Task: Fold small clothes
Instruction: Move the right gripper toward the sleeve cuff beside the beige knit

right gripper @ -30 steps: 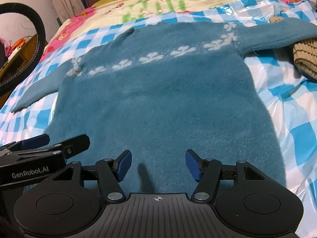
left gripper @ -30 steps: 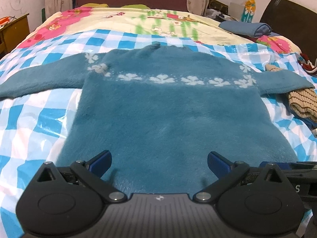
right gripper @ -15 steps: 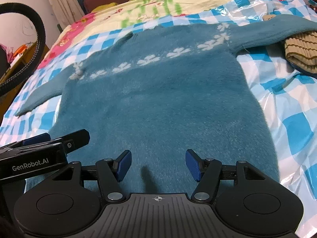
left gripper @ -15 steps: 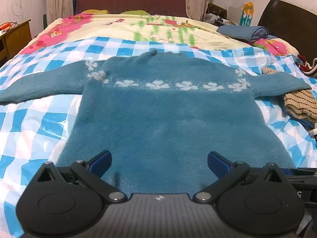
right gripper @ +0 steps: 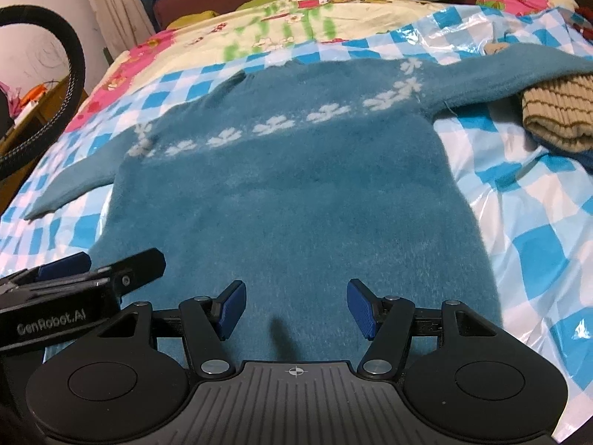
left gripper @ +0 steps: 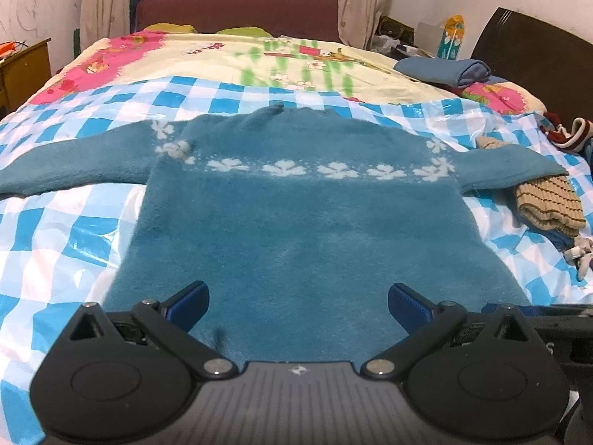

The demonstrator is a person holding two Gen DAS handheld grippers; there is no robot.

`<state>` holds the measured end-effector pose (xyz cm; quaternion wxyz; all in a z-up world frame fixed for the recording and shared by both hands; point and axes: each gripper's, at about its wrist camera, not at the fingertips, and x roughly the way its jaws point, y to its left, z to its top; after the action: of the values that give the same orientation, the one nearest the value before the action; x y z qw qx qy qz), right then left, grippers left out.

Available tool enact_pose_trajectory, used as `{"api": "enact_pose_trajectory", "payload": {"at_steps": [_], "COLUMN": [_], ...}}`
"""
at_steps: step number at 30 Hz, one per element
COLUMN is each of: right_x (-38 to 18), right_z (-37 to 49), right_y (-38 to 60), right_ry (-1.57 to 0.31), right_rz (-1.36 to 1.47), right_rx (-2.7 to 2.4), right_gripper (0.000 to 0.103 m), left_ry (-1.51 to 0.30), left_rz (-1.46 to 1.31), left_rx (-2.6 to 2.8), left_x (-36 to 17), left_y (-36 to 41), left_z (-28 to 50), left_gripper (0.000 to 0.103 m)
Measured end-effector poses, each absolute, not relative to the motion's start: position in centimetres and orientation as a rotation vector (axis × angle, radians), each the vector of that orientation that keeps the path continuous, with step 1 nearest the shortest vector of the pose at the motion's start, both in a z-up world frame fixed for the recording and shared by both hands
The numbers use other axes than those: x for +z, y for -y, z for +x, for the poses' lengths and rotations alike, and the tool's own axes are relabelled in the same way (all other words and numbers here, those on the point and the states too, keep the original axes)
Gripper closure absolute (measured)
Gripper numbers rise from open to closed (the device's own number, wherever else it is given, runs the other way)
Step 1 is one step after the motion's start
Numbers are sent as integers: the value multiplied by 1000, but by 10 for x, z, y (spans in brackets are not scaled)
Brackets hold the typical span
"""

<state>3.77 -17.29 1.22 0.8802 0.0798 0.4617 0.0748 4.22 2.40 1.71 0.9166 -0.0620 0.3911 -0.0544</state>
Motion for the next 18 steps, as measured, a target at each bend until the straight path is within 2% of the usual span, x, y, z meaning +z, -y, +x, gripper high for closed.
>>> {"api": "enact_pose_trajectory", "payload": {"at_steps": [18], "right_x": [-3], "right_z": [48], "right_y": [156], "right_ry": [-1019], "right_rz": [134], "right_rx": [186], "right_gripper": [39], "left_ry": [-810], "left_rz": [-134], "left_rx": [-74], "left_x": [9], "left_y": [-35], "left_z": [48], "left_gripper": [0]}}
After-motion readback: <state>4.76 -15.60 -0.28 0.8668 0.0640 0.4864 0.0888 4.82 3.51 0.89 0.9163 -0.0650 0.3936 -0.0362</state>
